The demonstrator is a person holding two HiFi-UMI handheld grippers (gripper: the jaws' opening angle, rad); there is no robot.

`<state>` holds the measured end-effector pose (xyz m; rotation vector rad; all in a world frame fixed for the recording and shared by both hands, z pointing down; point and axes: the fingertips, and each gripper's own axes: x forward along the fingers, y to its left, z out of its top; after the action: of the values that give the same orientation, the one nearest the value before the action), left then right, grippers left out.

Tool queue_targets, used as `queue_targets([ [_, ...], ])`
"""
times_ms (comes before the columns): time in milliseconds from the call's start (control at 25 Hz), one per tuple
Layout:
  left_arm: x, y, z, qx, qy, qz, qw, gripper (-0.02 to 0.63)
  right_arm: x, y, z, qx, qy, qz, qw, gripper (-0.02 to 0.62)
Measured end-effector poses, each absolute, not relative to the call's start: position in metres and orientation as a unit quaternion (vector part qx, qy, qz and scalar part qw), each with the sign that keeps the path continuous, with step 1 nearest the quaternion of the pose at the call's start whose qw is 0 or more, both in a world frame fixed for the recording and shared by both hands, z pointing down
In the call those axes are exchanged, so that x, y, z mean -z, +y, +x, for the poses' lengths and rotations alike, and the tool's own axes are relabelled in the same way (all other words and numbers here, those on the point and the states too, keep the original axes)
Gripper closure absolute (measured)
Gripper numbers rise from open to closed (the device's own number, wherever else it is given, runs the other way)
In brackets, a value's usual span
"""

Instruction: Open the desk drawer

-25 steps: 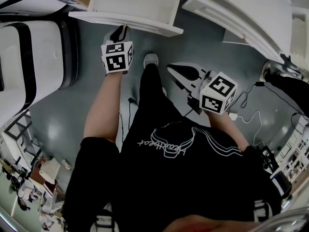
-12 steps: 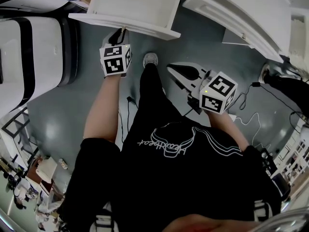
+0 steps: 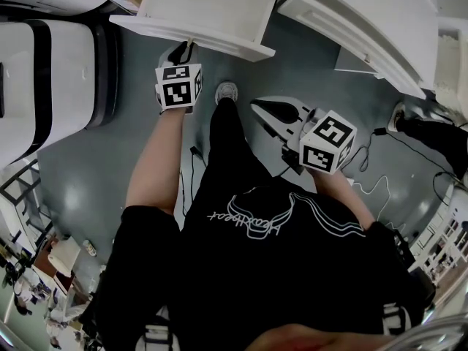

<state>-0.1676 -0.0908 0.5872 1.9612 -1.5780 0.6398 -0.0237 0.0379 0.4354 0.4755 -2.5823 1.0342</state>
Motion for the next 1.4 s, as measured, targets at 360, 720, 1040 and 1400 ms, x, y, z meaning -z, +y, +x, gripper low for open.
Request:
queue_targets([
  [360, -0.547, -0.076, -0.163, -0.193, -0.606, 0.716, 0.286, 0.496, -0.4, 0.035, -0.012, -0.335, -0.915, 0.166, 0.153, 0.589],
  [720, -0.419, -0.003, -0.108, -0.105, -0.527, 0.794, 0.284, 0.446, -0.331, 0.059, 0.002, -0.286, -0.939, 0.141, 0.127, 0.589],
  [1040, -0.27, 0.076, -0.058, 0.0, -0.439, 0.861, 0.255, 0.449, -0.256, 0.094, 0.034, -0.244, -0.956, 0.146, 0.07, 0.589],
  [1400, -0.176, 0.14, 0.002, 0.016, -0.355, 0.916, 0.184, 0.551, -0.185, 0.134, 0.053, -0.193, -0.972, 0.135, 0.005, 0.589],
])
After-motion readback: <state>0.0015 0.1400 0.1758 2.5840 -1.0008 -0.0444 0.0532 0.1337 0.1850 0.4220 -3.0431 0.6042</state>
